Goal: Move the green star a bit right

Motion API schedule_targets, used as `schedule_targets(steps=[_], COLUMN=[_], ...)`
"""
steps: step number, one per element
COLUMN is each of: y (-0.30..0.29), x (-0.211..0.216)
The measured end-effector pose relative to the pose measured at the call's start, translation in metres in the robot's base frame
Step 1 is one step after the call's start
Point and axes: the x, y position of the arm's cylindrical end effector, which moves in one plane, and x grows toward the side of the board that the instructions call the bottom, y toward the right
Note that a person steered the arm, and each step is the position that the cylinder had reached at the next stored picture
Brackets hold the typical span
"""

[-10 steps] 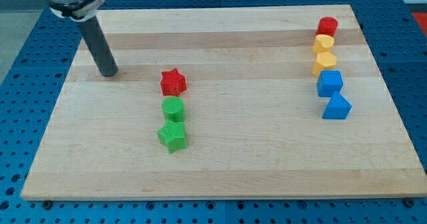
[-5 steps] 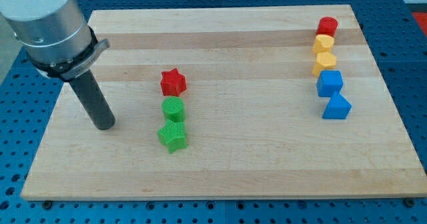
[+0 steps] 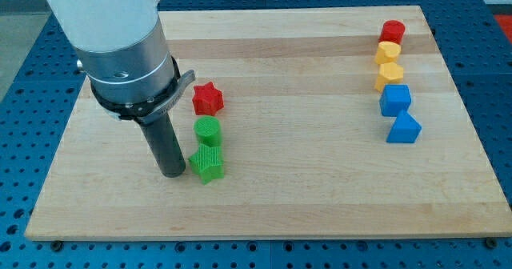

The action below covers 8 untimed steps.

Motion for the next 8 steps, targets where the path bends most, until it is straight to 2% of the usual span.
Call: schedule_targets(steps=[1, 4, 8], y=[0.0, 0.06, 0.097], x=[0.0, -0.016, -0.024])
